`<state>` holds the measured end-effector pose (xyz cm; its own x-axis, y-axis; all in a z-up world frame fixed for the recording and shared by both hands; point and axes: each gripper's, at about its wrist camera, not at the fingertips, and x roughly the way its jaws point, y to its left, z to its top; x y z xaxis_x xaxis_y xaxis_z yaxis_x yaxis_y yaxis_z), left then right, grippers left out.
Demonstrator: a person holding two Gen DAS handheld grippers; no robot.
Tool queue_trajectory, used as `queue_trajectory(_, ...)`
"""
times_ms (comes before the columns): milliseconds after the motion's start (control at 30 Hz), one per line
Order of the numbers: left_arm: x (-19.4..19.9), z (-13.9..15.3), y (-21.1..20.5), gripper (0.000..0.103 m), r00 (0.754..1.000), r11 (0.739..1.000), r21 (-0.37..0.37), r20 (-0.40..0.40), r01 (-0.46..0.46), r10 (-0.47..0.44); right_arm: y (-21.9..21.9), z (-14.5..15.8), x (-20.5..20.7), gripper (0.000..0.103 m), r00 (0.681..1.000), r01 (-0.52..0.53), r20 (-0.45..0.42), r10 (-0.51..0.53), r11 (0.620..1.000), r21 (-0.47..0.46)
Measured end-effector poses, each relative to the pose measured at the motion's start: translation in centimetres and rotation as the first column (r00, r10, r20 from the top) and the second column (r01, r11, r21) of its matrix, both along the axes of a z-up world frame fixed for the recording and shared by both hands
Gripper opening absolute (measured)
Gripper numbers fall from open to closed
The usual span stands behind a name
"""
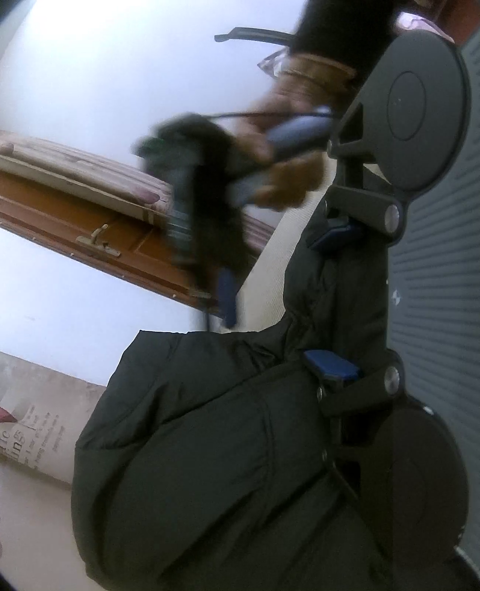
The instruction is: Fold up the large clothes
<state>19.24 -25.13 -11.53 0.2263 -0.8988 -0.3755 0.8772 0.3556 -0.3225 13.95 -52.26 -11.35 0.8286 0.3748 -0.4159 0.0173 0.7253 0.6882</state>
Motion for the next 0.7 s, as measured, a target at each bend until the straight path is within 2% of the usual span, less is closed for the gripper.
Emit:
queue_trajectory(33, -0.3, 0.0, 0.0, 0.058, 1.000, 1.000, 0.006, 0.005, -0.002, 0.002, 0.1, 1.3, 0.2, 0.073, 0.999, 0.018, 0.028, -0.017, 0.999, -0.027)
queue_trajectory(67, -0.5, 0.0, 0.3, 0.058, 1.000, 1.000, 0.010, 0.008, -0.005, 0.005, 0.5, 2.3, 0.5, 0.084, 0.998, 0.028, 0.051, -0.026, 0.999, -0.044)
queue_trajectory(200, -0.7, 0.2, -0.6, 0.059, 1.000, 1.000, 0.023, 0.015, -0.012, 0.011, 3.2, 5.3, 2.9, 0.084, 0.994, -0.007, 0.111, 0.019, 0.994, -0.108)
queue_trajectory(267, -1.0, 0.4, -0.9, 0.059, 0.999, 0.999, 0.033, 0.028, -0.017, 0.016, 4.7, 6.4, 4.3, 0.083, 0.992, -0.038, 0.114, 0.054, 0.990, -0.134)
queue_trajectory(333, -1.1, 0.4, -1.0, 0.059, 0.999, 0.999, 0.030, 0.030, -0.021, 0.020, 6.3, 7.9, 4.5, 0.083, 0.988, -0.002, 0.149, 0.036, 0.975, -0.222)
queue_trajectory(400, -1.3, 0.4, -0.9, 0.059, 0.999, 0.999, 0.027, 0.035, -0.022, 0.021, 6.2, 8.8, 3.9, 0.086, 0.983, 0.004, 0.179, 0.040, 0.971, -0.238)
queue_trajectory(433, -1.3, 0.3, -0.9, 0.059, 0.999, 0.999, 0.025, 0.036, -0.022, 0.022, 6.0, 8.9, 3.9, 0.091, 0.985, 0.001, 0.167, 0.037, 0.975, -0.222)
queue_trajectory(533, -1.3, 0.3, -0.8, 0.059, 0.999, 0.999, 0.023, 0.035, -0.026, 0.025, 6.5, 7.7, 5.1, 0.090, 0.998, -0.025, 0.041, 0.037, 0.961, -0.276)
queue_trajectory(600, -1.4, 0.3, -0.6, 0.059, 0.999, 0.999, 0.020, 0.033, -0.032, 0.031, 7.6, 6.6, 5.9, 0.035, 0.997, -0.066, 0.009, 0.072, 0.956, -0.287)
queue_trajectory(633, -1.5, 0.2, -0.6, 0.059, 0.999, 0.999, 0.020, 0.033, -0.036, 0.035, 8.3, 6.5, 6.1, 0.016, 0.995, -0.094, 0.006, 0.100, 0.956, -0.278)
queue_trajectory(667, -1.5, 0.3, -0.5, 0.060, 0.999, 0.999, 0.017, 0.027, -0.038, 0.038, 9.1, 7.0, 5.8, 0.011, 0.994, -0.088, 0.025, 0.102, 0.942, -0.323)
queue_trajectory(700, -1.5, 0.3, -0.4, 0.060, 0.999, 0.999, 0.015, 0.020, -0.040, 0.039, 10.2, 7.8, 5.2, 0.010, 0.991, -0.094, 0.052, 0.125, 0.909, -0.405)
